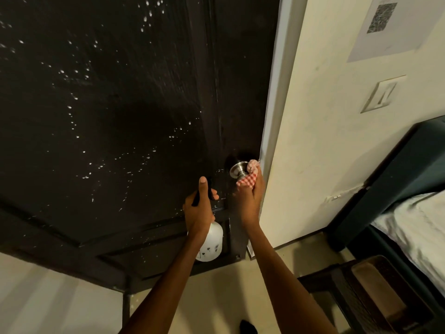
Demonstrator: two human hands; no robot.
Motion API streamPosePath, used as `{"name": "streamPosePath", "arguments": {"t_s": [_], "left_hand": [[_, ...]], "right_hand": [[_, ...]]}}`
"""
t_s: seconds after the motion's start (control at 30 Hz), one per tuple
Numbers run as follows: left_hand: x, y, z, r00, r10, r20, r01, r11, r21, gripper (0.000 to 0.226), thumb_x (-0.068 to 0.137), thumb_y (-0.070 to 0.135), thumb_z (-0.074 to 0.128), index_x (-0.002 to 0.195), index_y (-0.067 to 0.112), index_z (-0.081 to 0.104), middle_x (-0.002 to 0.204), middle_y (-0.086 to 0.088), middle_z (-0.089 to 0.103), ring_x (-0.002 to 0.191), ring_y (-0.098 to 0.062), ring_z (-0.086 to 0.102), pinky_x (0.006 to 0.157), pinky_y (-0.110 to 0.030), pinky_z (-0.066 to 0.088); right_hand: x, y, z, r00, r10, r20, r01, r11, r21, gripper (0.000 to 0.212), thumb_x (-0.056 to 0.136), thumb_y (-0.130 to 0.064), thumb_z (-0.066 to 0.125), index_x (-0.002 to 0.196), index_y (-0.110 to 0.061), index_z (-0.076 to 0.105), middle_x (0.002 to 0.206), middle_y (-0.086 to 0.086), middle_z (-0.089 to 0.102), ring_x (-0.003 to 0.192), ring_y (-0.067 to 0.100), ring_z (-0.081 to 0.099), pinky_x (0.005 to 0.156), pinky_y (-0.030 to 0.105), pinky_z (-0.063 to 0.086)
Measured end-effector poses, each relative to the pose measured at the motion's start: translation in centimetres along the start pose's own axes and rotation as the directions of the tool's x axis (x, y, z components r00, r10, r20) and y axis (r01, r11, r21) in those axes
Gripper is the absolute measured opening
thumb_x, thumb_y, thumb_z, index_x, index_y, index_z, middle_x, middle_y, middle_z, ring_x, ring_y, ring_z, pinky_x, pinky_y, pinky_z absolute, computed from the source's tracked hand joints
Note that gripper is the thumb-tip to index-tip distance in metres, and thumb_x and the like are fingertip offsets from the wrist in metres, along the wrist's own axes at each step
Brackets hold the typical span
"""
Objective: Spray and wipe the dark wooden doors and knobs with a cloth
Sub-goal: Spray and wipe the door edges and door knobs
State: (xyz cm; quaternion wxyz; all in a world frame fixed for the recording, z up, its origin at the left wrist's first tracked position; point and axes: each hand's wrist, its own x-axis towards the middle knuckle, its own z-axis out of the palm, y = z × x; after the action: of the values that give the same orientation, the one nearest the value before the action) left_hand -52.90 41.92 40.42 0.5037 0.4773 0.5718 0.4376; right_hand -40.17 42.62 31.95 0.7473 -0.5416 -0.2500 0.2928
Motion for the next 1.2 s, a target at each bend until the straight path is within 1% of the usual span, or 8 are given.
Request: {"name": "streamPosePath", "arguments": {"t_s": [0.1, 0.27, 0.4, 0.57, 0.7, 0.87, 1.0, 1.2], "left_hand": [[0.1, -0.1, 0.2, 1.0, -0.016, 0.013, 0.016, 1.0, 0.01, 0.066, 0.101, 0.064, 0.04, 0.092, 0.008, 0.073, 0.087, -0.004, 0.075, 0.056, -0.012, 0.053, 0.044, -0.02, 0.041], [0.4, 0.1, 0.5, 1.0, -0.016, 0.026, 0.016, 1.0, 0.003, 0.064, 0.101, 0.063, 0.042, 0.091, 0.008, 0.074, 0.084, -0.005, 0.074, 0.054, -0.011, 0.051, 0.042, -0.017, 0.041], [0.5, 0.2, 0.9, 0.999, -0.002, 0.034, 0.002, 1.0, -0.017, 0.068, 0.093, 0.071, 0.041, 0.087, 0.011, 0.073, 0.085, -0.008, 0.075, 0.053, -0.012, 0.051, 0.043, -0.021, 0.042], [1.0, 0.1, 1.5, 0.999, 0.025, 0.028, -0.024, 1.0, -0.02, 0.064, 0.101, 0.063, 0.041, 0.089, 0.009, 0.073, 0.091, -0.012, 0.076, 0.049, -0.011, 0.05, 0.044, -0.024, 0.042], [1.2, 0.0, 2.2, 1.0, 0.012, 0.017, -0.012, 1.0, -0.027, 0.061, 0.102, 0.063, 0.043, 0.085, 0.012, 0.073, 0.089, -0.009, 0.077, 0.048, -0.01, 0.049, 0.043, -0.023, 0.042], [0.9, 0.1, 3.3, 0.999, 0.003, 0.033, -0.002, 1.0, -0.022, 0.059, 0.102, 0.063, 0.044, 0.085, 0.015, 0.073, 0.084, -0.003, 0.076, 0.049, -0.009, 0.051, 0.045, -0.023, 0.043], [0.8, 0.1, 3.7, 0.999, 0.007, 0.048, -0.005, 0.999, -0.032, 0.064, 0.099, 0.067, 0.043, 0.087, 0.012, 0.074, 0.087, -0.008, 0.076, 0.052, -0.012, 0.052, 0.045, -0.024, 0.043], [0.7, 0.2, 3.5, 0.999, 0.008, 0.048, -0.007, 0.999, -0.034, 0.066, 0.095, 0.071, 0.042, 0.088, 0.013, 0.073, 0.09, -0.008, 0.076, 0.055, -0.013, 0.053, 0.045, -0.024, 0.042]], "right_hand": [[1.7, 1.1, -3.8, 0.93, -0.17, 0.326, 0.288, 0.887, -0.36, 0.075, 0.098, -0.036, 0.059, 0.161, -0.028, 0.018, 0.161, -0.005, 0.028, 0.144, 0.012, 0.036, 0.115, 0.031, 0.039], [5.2, -0.4, -7.3, 0.812, -0.143, 0.565, 0.48, 0.715, -0.508, 0.069, 0.099, -0.057, 0.049, 0.157, -0.023, 0.03, 0.155, 0.001, 0.042, 0.135, 0.017, 0.049, 0.111, 0.044, 0.046], [6.3, -1.8, -7.6, 0.838, -0.123, 0.531, 0.439, 0.729, -0.525, 0.071, 0.097, -0.066, 0.044, 0.15, -0.018, 0.045, 0.144, 0.002, 0.057, 0.127, 0.016, 0.056, 0.109, 0.038, 0.048], [4.3, -1.5, -5.9, 0.924, -0.064, 0.377, 0.207, 0.913, -0.352, 0.04, 0.105, -0.028, 0.054, 0.144, -0.03, 0.048, 0.135, -0.011, 0.06, 0.125, 0.004, 0.057, 0.109, 0.028, 0.047], [3.7, -1.2, -6.0, 0.932, -0.016, 0.362, 0.131, 0.946, -0.296, 0.041, 0.104, -0.023, 0.053, 0.143, -0.03, 0.044, 0.137, -0.008, 0.057, 0.126, 0.008, 0.056, 0.11, 0.031, 0.046], [4.8, -1.9, -7.2, 0.875, -0.039, 0.483, 0.276, 0.86, -0.43, 0.047, 0.1, -0.036, 0.053, 0.145, -0.033, 0.038, 0.137, -0.015, 0.053, 0.121, -0.006, 0.053, 0.102, 0.013, 0.042], [5.7, -2.0, -7.8, 0.837, -0.114, 0.535, 0.423, 0.754, -0.502, 0.054, 0.099, -0.043, 0.054, 0.148, -0.026, 0.042, 0.14, -0.001, 0.057, 0.121, 0.007, 0.054, 0.103, 0.019, 0.044], [6.3, -2.7, -6.9, 0.786, -0.175, 0.593, 0.551, 0.633, -0.544, 0.063, 0.094, -0.061, 0.052, 0.142, -0.019, 0.047, 0.135, 0.001, 0.055, 0.114, 0.011, 0.057, 0.094, 0.021, 0.05]]}}
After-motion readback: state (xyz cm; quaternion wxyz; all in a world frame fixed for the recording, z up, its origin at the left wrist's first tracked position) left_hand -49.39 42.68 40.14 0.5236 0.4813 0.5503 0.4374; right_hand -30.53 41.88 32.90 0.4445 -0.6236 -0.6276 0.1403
